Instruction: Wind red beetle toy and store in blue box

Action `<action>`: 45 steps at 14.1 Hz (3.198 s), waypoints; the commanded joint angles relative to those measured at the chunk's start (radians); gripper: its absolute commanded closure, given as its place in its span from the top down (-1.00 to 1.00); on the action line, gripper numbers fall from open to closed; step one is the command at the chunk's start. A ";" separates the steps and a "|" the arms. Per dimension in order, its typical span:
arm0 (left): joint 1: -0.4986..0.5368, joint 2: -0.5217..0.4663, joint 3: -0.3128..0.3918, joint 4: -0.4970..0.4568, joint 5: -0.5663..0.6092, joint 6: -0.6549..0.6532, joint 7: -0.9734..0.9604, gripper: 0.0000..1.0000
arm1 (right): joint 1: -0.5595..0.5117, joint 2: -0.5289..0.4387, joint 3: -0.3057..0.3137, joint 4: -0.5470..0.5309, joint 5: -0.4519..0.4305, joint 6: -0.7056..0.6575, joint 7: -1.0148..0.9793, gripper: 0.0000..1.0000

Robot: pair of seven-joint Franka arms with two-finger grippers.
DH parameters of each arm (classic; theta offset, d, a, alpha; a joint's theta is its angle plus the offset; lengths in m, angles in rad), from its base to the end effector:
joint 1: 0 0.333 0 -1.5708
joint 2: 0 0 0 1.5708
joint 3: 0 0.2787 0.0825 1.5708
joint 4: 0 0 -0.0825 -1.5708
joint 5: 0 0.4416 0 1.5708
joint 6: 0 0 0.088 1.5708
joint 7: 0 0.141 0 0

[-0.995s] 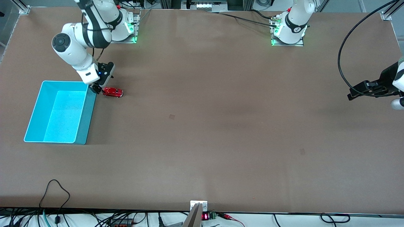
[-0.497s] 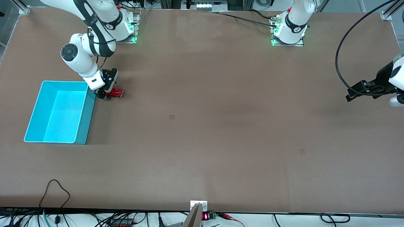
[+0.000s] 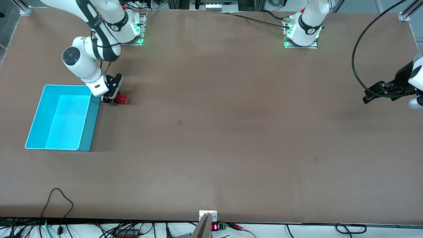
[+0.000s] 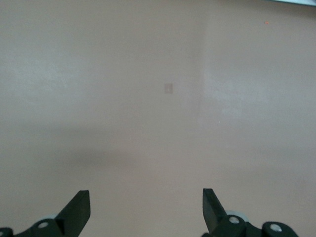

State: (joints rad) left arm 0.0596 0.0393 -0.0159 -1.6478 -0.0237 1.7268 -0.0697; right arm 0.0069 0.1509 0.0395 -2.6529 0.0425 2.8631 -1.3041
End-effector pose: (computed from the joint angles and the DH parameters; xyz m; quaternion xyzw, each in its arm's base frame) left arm 0.6346 0.0249 0.5016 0.9980 0.0583 0.0197 0.0123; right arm 0.4434 0.0200 0.0713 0.7929 0.6086 0.0295 0.0098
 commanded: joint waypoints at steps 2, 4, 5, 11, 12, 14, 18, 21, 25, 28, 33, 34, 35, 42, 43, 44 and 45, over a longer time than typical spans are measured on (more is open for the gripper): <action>-0.006 -0.015 0.011 0.008 -0.016 -0.035 0.085 1.00 | -0.008 -0.004 0.028 0.118 0.013 -0.100 0.124 -1.00; -0.006 -0.016 0.011 0.005 -0.018 -0.050 0.090 1.00 | -0.005 -0.007 0.028 0.227 0.017 -0.230 0.234 -1.00; -0.004 -0.016 0.013 0.006 -0.019 -0.073 0.090 1.00 | -0.005 -0.007 0.028 0.299 0.017 -0.305 0.312 -1.00; -0.006 -0.016 0.010 0.006 -0.016 -0.075 0.080 1.00 | -0.016 -0.030 -0.096 0.471 -0.001 -0.514 0.830 -1.00; -0.006 -0.016 0.010 0.006 -0.016 -0.073 0.079 1.00 | -0.018 -0.027 -0.131 0.482 0.004 -0.539 0.836 -1.00; -0.006 -0.015 0.010 0.006 -0.016 -0.070 0.079 1.00 | -0.021 -0.010 -0.200 0.525 -0.004 -0.582 0.821 -1.00; -0.006 -0.013 0.011 0.006 -0.018 -0.052 0.079 1.00 | -0.079 0.030 -0.242 0.544 0.005 -0.613 0.784 -1.00; -0.007 -0.015 0.010 0.008 -0.018 -0.050 0.079 1.00 | -0.081 0.133 -0.282 0.545 -0.001 -0.472 0.844 -1.00; -0.015 -0.015 0.007 0.009 -0.018 -0.046 0.080 1.00 | -0.084 0.249 -0.296 0.548 0.002 -0.367 0.855 -0.80; -0.015 -0.016 0.005 0.009 -0.018 -0.038 0.080 1.00 | -0.090 0.250 -0.294 0.548 0.008 -0.372 0.872 0.97; -0.015 -0.016 0.001 0.009 -0.018 -0.038 0.080 1.00 | -0.082 0.042 -0.273 0.570 -0.006 -0.542 0.859 1.00; -0.015 -0.016 0.001 0.009 -0.018 -0.039 0.080 1.00 | -0.085 -0.009 -0.232 0.596 -0.009 -0.611 0.861 1.00; -0.015 -0.016 0.001 0.009 -0.018 -0.038 0.080 1.00 | -0.090 -0.048 -0.199 0.652 -0.010 -0.731 0.865 1.00; -0.015 -0.015 0.002 0.009 -0.018 -0.024 0.080 1.00 | -0.068 -0.194 -0.015 0.949 -0.082 -1.286 1.123 1.00; -0.014 -0.015 0.004 0.009 -0.018 -0.024 0.079 1.00 | -0.064 -0.203 -0.009 0.964 -0.075 -1.321 1.157 1.00; -0.014 -0.015 0.004 0.009 -0.018 -0.023 0.080 1.00 | -0.059 -0.205 -0.009 0.994 -0.070 -1.346 1.183 1.00; -0.014 -0.015 0.004 0.009 -0.018 -0.021 0.080 1.00 | -0.058 -0.202 -0.009 1.016 -0.067 -1.369 1.187 1.00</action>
State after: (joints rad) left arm 0.0458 0.0322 -0.0169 -1.6440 -0.0237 1.7027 -0.0100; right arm -0.0516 -0.0564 0.0327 -1.6872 -0.0173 1.5479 -0.1460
